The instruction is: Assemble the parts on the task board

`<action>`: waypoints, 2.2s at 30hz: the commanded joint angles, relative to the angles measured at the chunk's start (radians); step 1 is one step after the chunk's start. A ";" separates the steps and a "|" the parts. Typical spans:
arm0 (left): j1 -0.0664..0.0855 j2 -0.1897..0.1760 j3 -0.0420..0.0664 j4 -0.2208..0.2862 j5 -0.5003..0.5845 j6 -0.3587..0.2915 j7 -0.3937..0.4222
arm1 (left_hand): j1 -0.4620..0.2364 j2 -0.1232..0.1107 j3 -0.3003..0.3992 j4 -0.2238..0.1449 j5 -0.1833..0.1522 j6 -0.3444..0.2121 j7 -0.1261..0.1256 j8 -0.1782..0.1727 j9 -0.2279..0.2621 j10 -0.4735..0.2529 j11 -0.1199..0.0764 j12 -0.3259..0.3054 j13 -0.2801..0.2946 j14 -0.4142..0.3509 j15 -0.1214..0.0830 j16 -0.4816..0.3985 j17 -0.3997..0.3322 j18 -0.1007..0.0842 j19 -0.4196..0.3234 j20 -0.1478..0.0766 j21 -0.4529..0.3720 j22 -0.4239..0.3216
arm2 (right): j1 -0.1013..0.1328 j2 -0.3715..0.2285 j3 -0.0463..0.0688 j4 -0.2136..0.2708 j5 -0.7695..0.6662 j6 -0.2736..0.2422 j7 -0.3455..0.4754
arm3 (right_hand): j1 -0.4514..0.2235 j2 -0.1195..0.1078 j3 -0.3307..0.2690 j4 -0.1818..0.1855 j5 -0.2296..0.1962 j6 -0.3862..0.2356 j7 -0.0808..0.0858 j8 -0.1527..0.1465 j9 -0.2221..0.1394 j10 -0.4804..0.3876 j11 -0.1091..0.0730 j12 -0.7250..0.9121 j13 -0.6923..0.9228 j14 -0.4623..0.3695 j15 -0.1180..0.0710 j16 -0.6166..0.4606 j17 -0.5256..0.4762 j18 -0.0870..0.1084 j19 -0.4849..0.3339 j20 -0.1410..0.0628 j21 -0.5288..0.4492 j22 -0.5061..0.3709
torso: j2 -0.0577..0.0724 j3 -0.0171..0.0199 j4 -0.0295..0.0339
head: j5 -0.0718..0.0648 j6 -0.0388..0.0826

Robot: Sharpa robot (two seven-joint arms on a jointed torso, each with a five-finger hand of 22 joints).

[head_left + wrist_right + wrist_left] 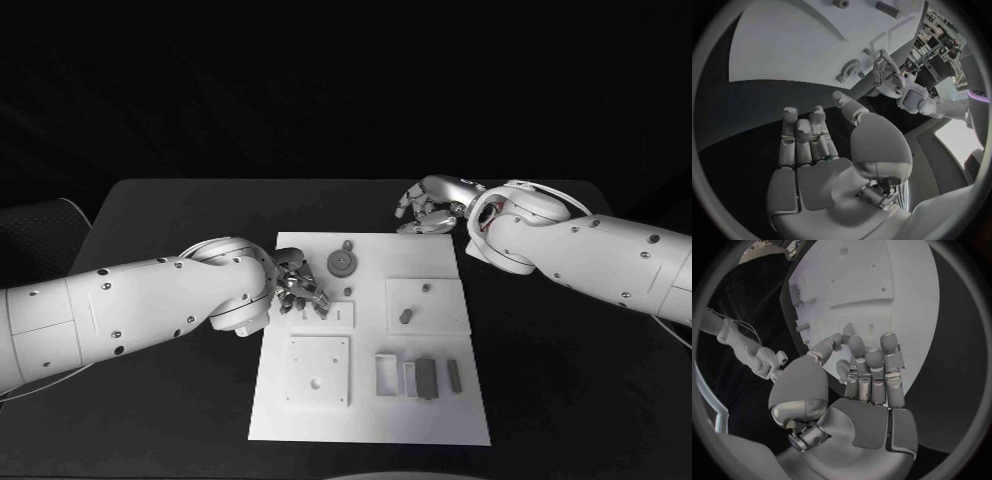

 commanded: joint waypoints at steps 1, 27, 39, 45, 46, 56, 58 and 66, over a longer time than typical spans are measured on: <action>-0.001 -0.004 0.000 0.009 0.005 -0.070 0.031 | 0.058 0.061 0.082 -0.073 0.016 0.009 -0.001 0.010 0.005 0.011 -0.001 0.009 0.002 0.019 -0.024 0.008 0.002 -0.004 0.025 -0.016 0.009 0.023 | 0.000 0.000 0.000 0.001 -0.003 0.010 0.006 | -0.013 0.000 0.001 0.006 0.005 -0.002 0.005 -0.007 -0.001 -0.003 0.003 0.004 -0.001 0.004 -0.001 -0.002 0.001 0.013 0.006 -0.002 -0.006 0.012 | 0.000 0.0000 0.0003 | 0.000 -0.001; -0.005 -0.013 -0.001 0.031 -0.047 -0.021 0.011 | 0.046 0.042 0.069 -0.068 0.038 0.027 -0.009 0.019 0.005 0.022 -0.008 0.027 0.012 0.028 -0.031 0.023 0.009 -0.003 0.036 -0.022 0.027 0.023 | 0.000 -0.006 0.000 0.007 -0.003 0.010 0.005 | -0.013 0.000 0.001 0.009 0.005 -0.002 0.005 -0.007 -0.002 -0.003 0.003 0.005 -0.002 0.004 -0.001 -0.002 0.001 0.013 0.006 -0.003 -0.007 0.012 | 0.000 0.0004 0.0005 | 0.001 -0.012; -0.013 -0.013 -0.001 0.037 -0.096 -0.050 0.028 | 0.042 0.027 0.064 -0.062 0.029 0.045 -0.017 0.028 0.008 0.030 -0.016 0.048 0.027 0.034 -0.039 0.041 0.020 -0.001 0.047 -0.026 0.044 0.024 | 0.000 -0.006 0.000 0.007 -0.003 0.010 0.006 | -0.013 -0.001 0.002 0.009 0.005 -0.002 0.005 -0.007 -0.002 -0.004 0.003 0.005 -0.002 0.004 -0.001 -0.002 0.001 0.013 0.006 -0.003 -0.007 0.012 | 0.000 -0.0001 0.0001 | 0.003 -0.017; -0.016 -0.013 -0.001 0.037 -0.113 -0.064 0.033 | 0.044 0.013 0.064 -0.057 0.010 0.055 -0.022 0.034 0.010 0.035 -0.021 0.060 0.036 0.038 -0.043 0.050 0.026 0.001 0.053 -0.028 0.054 0.024 | -0.001 -0.004 0.000 0.004 -0.003 0.010 0.007 | -0.012 -0.001 0.002 0.009 0.005 -0.002 0.005 -0.007 -0.003 -0.004 0.003 0.006 -0.003 0.004 -0.001 -0.002 0.001 0.013 0.006 -0.003 -0.007 0.012 | 0.000 0.0001 0.0003 | 0.004 -0.019; -0.017 -0.012 -0.001 0.037 -0.118 -0.065 0.034 | 0.045 0.012 0.063 -0.056 0.008 0.057 -0.022 0.035 0.011 0.036 -0.021 0.061 0.037 0.039 -0.044 0.051 0.027 0.001 0.054 -0.028 0.055 0.024 | -0.001 -0.004 0.000 0.004 -0.003 0.010 0.007 | -0.012 -0.001 0.002 0.009 0.005 -0.002 0.005 -0.007 -0.003 -0.004 0.003 0.006 -0.003 0.004 -0.001 -0.002 0.001 0.013 0.006 -0.003 -0.007 0.012 | 0.000 0.0002 0.0003 | 0.004 -0.019; -0.018 -0.011 -0.001 0.037 -0.134 -0.071 0.034 | 0.047 0.002 0.064 -0.046 -0.028 0.068 -0.028 0.041 0.012 0.041 -0.026 0.074 0.048 0.045 -0.049 0.061 0.035 0.005 0.060 -0.029 0.069 0.024 | -0.002 -0.004 0.000 0.004 -0.003 0.010 0.007 | -0.013 -0.001 0.002 0.010 0.005 -0.003 0.005 -0.008 -0.003 -0.004 0.003 0.006 -0.003 0.004 0.000 -0.002 0.001 0.013 0.006 -0.003 -0.007 0.012 | 0.000 0.0001 -0.0001 | 0.005 -0.019; -0.019 -0.010 -0.001 0.037 -0.134 -0.070 0.034 | 0.047 0.002 0.064 -0.045 -0.031 0.069 -0.028 0.041 0.013 0.041 -0.027 0.075 0.048 0.045 -0.049 0.062 0.035 0.005 0.060 -0.029 0.070 0.023 | -0.002 -0.004 0.000 0.004 -0.003 0.010 0.007 | -0.013 -0.001 0.002 0.010 0.005 -0.003 0.005 -0.008 -0.003 -0.004 0.004 0.006 -0.003 0.004 0.000 -0.002 0.001 0.013 0.006 -0.003 -0.007 0.012 | 0.000 0.0002 -0.0001 | 0.005 -0.020; -0.024 -0.009 -0.001 0.035 -0.143 -0.077 0.034 | 0.046 -0.002 0.063 -0.036 -0.077 0.074 -0.031 0.044 0.014 0.043 -0.030 0.082 0.055 0.047 -0.052 0.067 0.040 0.008 0.062 -0.029 0.079 0.023 | -0.002 -0.005 0.000 0.005 -0.003 0.010 0.007 | -0.013 0.000 0.002 0.011 0.005 -0.003 0.005 -0.008 -0.003 -0.004 0.004 0.006 -0.003 0.004 0.000 -0.002 0.001 0.013 0.006 -0.003 -0.007 0.012 | 0.000 0.0002 -0.0003 | 0.005 -0.021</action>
